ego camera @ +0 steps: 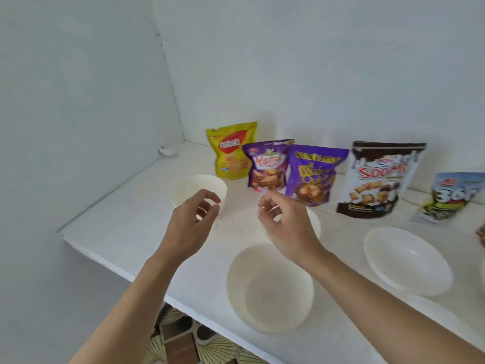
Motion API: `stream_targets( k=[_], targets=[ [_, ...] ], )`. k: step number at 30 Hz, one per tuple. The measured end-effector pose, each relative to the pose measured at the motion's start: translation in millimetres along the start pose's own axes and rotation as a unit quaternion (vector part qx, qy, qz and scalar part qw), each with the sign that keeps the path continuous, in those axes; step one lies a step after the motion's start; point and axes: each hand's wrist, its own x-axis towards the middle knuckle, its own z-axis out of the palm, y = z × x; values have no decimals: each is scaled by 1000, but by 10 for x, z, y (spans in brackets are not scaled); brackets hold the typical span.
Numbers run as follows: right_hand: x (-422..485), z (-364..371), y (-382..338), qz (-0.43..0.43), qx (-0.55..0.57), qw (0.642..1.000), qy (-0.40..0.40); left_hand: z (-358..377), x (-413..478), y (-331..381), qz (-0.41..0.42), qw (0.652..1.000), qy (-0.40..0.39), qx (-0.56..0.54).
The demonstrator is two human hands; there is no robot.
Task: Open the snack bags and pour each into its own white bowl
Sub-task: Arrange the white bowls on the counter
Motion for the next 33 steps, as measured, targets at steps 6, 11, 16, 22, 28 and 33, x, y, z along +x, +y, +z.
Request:
stream_targets(
  k=[6, 11, 16, 22, 28, 33],
  targets=[
    [700, 796, -44, 38, -24, 999, -9, -355, 729, -801, -16, 998, -6, 58],
    [1077, 1278, 54, 89, -82, 992, -37, -418, 1199, -1251, -50, 992, -54, 107],
    [1262, 1580, 191, 165, -140, 973, -75, -375, 1469, -1533, -75, 980, -143, 112],
    [1324, 1686, 329, 264, -101, 951, -128, -407, 1562, -1738, -120, 973, -189, 44],
    [1281, 1575, 210, 274, -25, 958, -85, -444, 1578, -1620, -101, 977, -190, -14],
    [1236, 1142, -55, 236, -7, 972, -11, -432, 1600, -1158, -64, 983, -164, -45]
  ],
)
